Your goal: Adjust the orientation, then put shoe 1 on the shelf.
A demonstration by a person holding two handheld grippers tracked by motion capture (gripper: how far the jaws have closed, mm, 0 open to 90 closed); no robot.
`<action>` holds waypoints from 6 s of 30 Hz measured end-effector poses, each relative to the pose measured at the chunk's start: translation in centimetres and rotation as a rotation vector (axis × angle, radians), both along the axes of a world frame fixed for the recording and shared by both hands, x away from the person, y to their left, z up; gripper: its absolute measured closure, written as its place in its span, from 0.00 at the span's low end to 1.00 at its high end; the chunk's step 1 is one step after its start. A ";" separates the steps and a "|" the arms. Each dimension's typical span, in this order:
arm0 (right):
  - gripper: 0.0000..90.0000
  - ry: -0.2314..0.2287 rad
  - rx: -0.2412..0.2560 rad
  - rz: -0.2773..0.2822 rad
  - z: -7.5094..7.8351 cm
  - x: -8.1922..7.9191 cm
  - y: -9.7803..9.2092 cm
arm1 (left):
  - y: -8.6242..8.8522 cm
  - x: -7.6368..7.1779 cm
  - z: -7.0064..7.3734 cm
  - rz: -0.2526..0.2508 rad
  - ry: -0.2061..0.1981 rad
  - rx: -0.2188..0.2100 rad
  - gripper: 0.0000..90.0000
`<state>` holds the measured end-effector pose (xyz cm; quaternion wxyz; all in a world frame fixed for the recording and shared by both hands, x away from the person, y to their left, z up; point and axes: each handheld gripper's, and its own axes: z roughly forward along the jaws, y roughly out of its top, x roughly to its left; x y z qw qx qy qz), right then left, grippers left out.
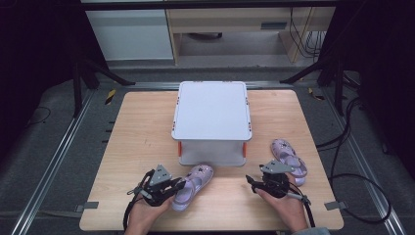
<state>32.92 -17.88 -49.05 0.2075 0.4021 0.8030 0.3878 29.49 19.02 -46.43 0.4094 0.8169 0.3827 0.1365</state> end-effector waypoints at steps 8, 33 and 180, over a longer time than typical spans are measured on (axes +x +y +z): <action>0.42 -0.022 0.018 -0.021 0.8 -0.1 -0.4 | 0.2 -0.1 0.8 0.017 -0.024 -0.021 0.87; 0.89 -0.142 0.137 0.130 13.0 1.3 1.7 | -1.8 3.9 2.3 0.093 -0.077 -0.017 0.88; 0.92 -0.135 0.154 0.107 11.7 7.4 5.2 | -5.9 4.3 -3.2 -0.145 -0.249 0.334 0.98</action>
